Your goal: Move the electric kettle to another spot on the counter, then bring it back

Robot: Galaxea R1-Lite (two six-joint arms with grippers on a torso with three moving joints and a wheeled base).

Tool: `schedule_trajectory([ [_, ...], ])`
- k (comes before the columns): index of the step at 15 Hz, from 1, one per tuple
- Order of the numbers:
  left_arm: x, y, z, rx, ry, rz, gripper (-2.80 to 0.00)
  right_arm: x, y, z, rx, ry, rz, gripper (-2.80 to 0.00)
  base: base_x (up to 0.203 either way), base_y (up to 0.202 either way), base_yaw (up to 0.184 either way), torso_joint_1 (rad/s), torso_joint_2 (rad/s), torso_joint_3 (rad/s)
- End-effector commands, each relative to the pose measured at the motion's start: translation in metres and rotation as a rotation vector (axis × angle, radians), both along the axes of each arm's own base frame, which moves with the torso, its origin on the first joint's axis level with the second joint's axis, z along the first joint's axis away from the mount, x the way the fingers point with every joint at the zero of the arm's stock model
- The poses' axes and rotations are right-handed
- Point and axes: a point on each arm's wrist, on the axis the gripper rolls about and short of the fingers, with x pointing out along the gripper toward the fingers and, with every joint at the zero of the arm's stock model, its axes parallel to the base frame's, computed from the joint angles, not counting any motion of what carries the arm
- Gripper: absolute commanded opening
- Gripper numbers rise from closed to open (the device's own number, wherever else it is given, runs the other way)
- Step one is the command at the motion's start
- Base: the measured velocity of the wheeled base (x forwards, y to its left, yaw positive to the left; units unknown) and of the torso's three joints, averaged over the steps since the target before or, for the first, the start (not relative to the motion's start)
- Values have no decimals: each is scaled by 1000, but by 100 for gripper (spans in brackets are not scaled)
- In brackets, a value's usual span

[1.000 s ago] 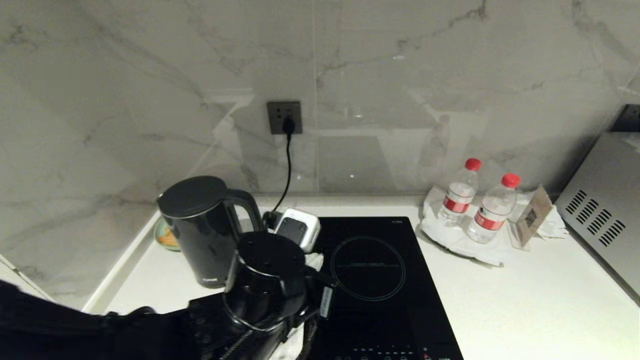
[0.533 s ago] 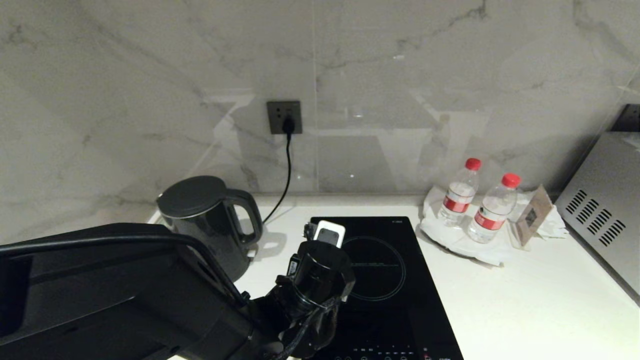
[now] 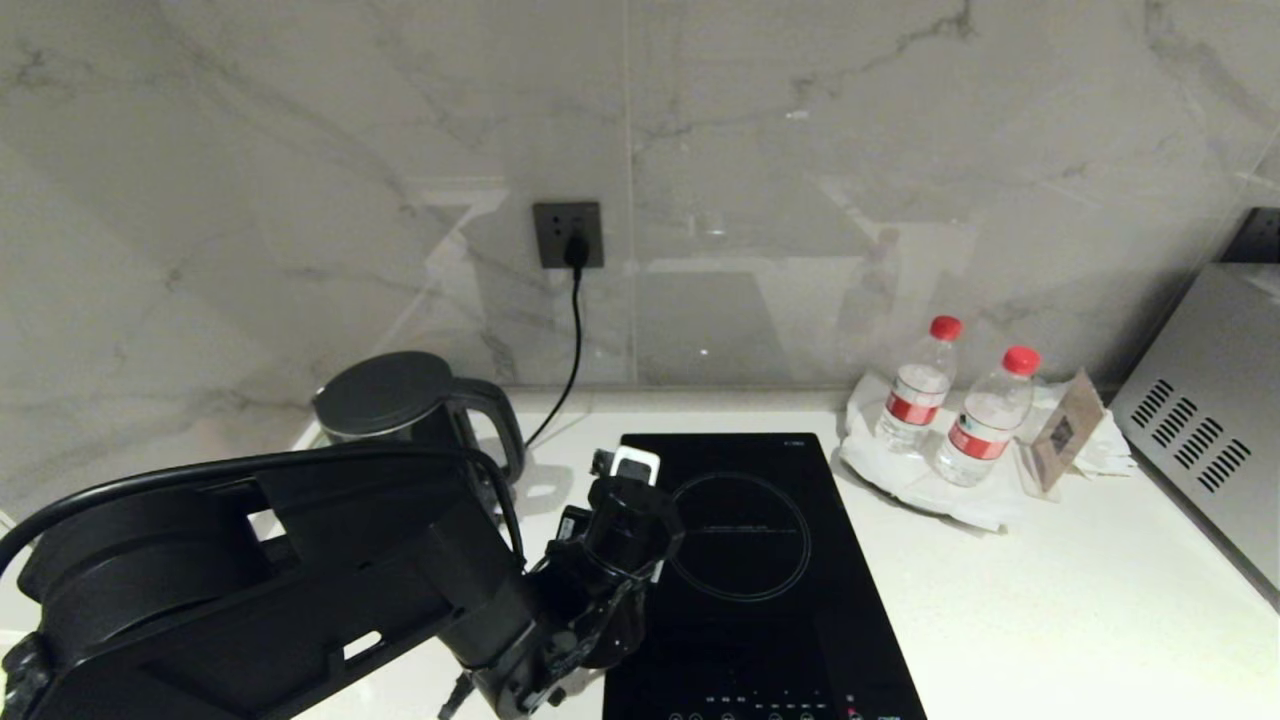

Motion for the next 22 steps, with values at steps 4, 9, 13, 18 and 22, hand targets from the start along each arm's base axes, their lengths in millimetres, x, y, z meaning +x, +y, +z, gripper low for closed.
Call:
schedule_trajectory([
  [4,18,-4,-26,23,9,22,0,0,0,0,-1,1,0,-280,0,0,0,0,0,0],
  [9,35,7,-39,0,-12,71,0,0,0,0,-1,1,0,-280,0,0,0,0,0,0],
  [13,57,30,-35,-26,-50,155,0,0,0,0,-1,0,0,-280,0,0,0,0,0,0],
  [18,64,44,-40,-15,-37,189,0,0,0,0,-1,1,0,-280,0,0,0,0,0,0],
  [22,65,52,-45,-4,-24,206,0,0,0,0,-1,1,0,-280,0,0,0,0,0,0],
])
